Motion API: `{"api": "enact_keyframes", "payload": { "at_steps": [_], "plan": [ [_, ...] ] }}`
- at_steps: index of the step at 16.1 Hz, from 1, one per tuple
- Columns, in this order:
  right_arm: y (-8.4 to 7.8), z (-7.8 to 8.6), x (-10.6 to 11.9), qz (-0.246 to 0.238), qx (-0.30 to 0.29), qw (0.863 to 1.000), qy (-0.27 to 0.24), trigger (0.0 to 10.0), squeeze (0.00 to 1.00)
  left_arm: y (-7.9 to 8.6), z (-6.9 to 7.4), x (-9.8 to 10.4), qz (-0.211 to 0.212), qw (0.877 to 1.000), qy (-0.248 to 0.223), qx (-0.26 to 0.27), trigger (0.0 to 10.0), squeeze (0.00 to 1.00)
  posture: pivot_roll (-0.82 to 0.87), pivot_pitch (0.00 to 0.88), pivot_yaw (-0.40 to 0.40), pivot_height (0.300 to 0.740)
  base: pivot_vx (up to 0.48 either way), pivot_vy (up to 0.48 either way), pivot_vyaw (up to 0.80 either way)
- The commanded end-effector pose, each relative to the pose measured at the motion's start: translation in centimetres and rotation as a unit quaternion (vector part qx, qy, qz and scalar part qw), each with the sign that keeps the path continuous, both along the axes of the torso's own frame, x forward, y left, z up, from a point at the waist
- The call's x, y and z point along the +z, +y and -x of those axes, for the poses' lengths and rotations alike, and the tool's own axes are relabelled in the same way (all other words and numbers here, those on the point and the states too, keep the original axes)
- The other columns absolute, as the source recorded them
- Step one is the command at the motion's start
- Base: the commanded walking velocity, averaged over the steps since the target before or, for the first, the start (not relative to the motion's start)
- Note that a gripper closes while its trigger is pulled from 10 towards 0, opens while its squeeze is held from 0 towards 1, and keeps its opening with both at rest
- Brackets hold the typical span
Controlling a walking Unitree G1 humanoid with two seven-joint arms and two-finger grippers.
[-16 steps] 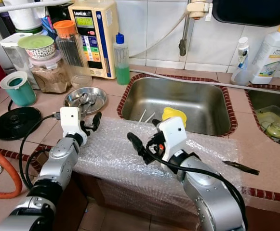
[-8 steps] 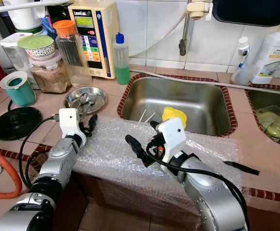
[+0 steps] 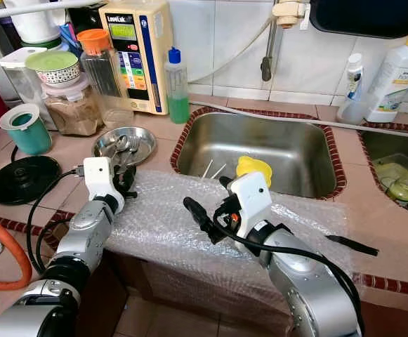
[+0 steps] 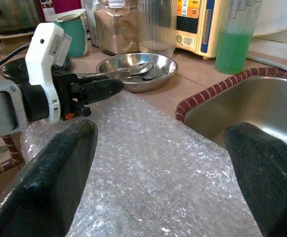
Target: Kitchen organization
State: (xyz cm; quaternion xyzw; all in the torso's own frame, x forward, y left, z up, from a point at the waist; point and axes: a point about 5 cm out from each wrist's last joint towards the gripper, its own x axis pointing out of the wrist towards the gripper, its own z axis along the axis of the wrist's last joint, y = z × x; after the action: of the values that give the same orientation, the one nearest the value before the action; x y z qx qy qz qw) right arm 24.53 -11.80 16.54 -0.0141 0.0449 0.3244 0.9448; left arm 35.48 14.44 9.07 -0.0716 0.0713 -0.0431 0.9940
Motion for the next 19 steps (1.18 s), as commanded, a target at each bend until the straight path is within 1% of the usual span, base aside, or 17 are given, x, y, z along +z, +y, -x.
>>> {"api": "enact_keyframes", "payload": {
  "at_steps": [1,3,6,9,19],
  "plan": [
    [0.2,0.0,0.1,0.005,0.004,1.000,-0.004,10.0,0.00,-0.1,-0.3,0.5,0.001,1.000,-0.007,-0.007,0.0,0.00,-0.07,0.000,0.057,0.740,0.000,0.000,0.00],
    [0.1,-0.1,0.1,0.007,0.003,1.000,-0.005,10.0,0.00,-0.1,-0.3,0.6,0.001,1.000,-0.015,-0.003,0.0,0.00,-0.07,0.000,0.056,0.740,0.000,0.000,0.00],
    [0.1,-0.2,0.0,0.007,0.001,1.000,-0.006,10.0,0.00,-0.3,-0.3,1.4,-0.002,0.999,-0.047,-0.010,0.0,0.00,-0.07,0.000,0.056,0.740,0.000,0.000,0.00],
    [0.0,-0.3,0.0,0.008,-0.003,1.000,-0.007,10.0,0.00,-0.2,-0.3,1.9,-0.012,0.998,-0.066,-0.006,0.0,0.00,-0.07,0.000,0.057,0.740,0.000,0.000,0.00],
    [0.0,-0.3,0.0,0.008,-0.003,1.000,-0.007,10.0,0.00,-0.2,-0.3,1.9,-0.012,0.998,-0.066,-0.006,0.0,0.00,-0.07,0.000,0.057,0.740,0.000,0.000,0.00]
  ]
}}
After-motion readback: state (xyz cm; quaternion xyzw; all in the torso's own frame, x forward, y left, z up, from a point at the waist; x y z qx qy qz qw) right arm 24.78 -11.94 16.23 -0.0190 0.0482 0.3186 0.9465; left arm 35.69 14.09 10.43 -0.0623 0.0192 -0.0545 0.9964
